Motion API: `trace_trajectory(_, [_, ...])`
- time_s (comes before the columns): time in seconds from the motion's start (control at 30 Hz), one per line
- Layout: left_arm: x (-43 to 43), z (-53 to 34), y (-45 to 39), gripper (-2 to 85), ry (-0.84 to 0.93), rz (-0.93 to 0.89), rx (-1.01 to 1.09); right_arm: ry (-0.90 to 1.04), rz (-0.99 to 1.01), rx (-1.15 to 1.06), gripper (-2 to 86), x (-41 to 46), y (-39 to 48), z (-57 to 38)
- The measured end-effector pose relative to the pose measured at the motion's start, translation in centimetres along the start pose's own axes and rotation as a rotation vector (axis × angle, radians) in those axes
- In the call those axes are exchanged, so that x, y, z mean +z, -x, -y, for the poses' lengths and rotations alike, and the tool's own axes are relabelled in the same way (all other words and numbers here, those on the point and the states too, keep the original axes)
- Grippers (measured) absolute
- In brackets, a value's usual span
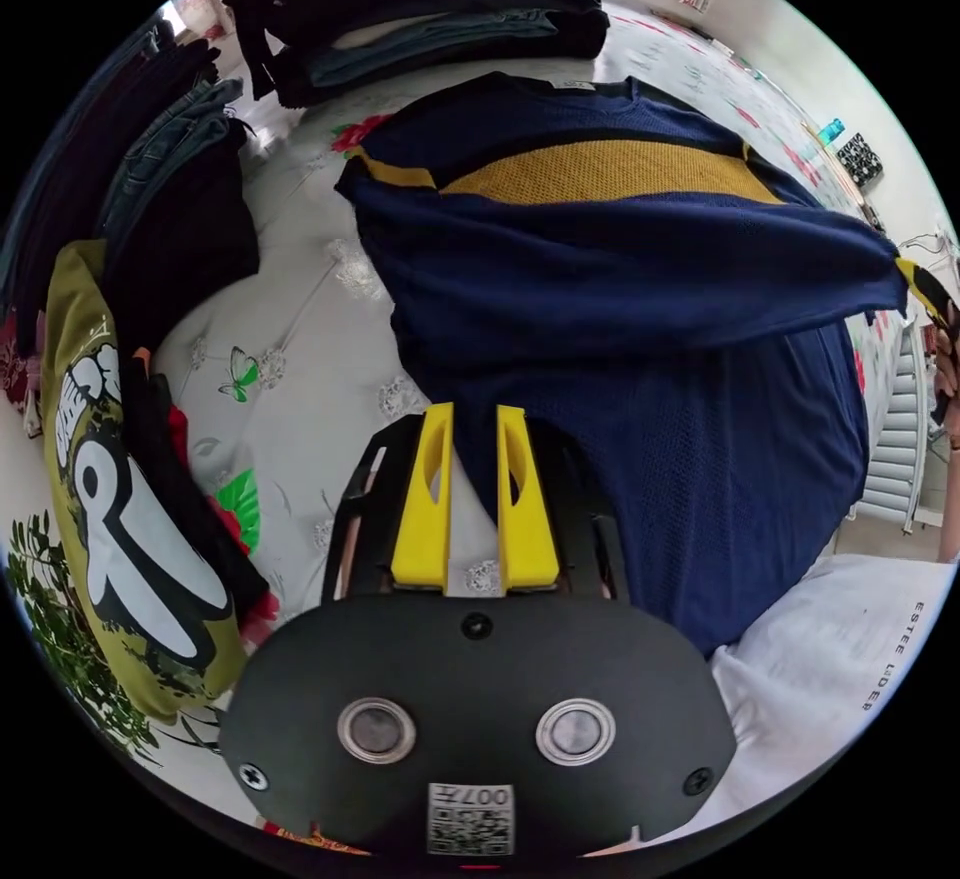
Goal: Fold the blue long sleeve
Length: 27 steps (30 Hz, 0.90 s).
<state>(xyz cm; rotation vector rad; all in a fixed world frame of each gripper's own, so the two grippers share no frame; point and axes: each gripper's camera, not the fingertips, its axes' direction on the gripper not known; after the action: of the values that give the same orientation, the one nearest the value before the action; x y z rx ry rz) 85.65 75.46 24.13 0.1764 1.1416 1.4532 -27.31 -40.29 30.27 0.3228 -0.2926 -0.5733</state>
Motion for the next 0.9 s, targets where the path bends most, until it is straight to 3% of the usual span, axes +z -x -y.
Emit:
trace_trajectory(0.1, [0.8,0.1,-0.2,5.2,-0.003,0.027,-0.004,-0.066,0.016,0.145,1.3,-2.6,-2.7,-1.8])
trace_trajectory(0.2, [1.5,0.2,-0.4,4.4,-0.009,0.052,0.0,-0.01,-0.076,0.239,2.6,-0.1,-5.6,-3.1])
trace_trajectory(0.57, [3.1,-0.1,0.9,3.5,0.001,0.091,0.023,0.054,-0.251,0.149,6.8,4.4,-5.9,-5.1])
trace_trajectory(0.7, [3.3,-0.3,1.7,2.8,-0.003,0.094,0.014,-0.028,-0.25,0.198,7.1,2.5,-7.9,-5.1])
trace_trajectory(0.9, [3.4,-0.2,2.7,0.8,0.012,0.114,0.004,-0.178,-0.421,0.422,8.1,-4.3,-15.8,-6.0])
